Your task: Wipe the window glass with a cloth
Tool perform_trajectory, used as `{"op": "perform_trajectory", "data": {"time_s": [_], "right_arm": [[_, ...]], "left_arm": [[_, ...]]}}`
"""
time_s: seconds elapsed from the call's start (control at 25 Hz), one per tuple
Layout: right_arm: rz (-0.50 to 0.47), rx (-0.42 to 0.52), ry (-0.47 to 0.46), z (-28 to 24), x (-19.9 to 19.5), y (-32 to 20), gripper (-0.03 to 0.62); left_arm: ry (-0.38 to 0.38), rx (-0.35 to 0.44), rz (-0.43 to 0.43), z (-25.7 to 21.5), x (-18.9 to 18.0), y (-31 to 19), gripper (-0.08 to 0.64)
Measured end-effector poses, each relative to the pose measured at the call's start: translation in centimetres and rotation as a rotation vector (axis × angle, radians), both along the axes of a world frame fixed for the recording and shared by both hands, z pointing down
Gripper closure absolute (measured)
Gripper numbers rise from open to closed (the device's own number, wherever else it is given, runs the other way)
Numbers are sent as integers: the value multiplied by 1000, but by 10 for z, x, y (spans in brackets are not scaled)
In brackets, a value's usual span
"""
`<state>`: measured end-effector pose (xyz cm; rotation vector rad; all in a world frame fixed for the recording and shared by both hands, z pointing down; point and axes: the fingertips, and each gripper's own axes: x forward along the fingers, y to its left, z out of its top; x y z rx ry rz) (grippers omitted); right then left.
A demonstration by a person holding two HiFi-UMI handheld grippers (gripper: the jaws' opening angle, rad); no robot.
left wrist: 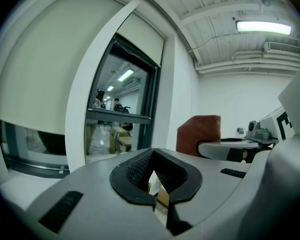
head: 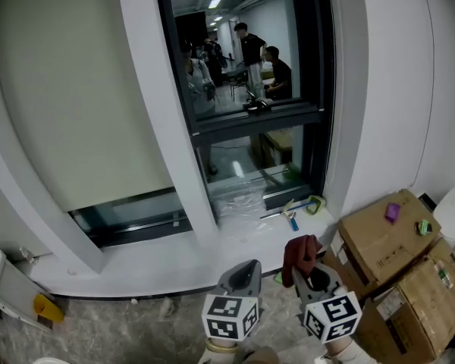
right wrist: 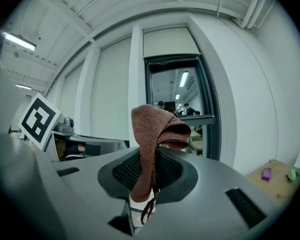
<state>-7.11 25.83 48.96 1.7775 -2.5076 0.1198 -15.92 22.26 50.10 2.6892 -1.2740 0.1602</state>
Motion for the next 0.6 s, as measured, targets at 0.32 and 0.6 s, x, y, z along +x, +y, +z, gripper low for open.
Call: {"op": "perform_trajectory", "data": {"time_s": [0.32, 0.6], "right_arm": [[7, -22, 0, 11, 16, -20, 541], [18, -38, 4, 27, 39, -65, 541]], "left_arm": [[3, -5, -20, 6, 6, -27, 555], [3, 6, -15, 13, 29, -79, 555]]}}
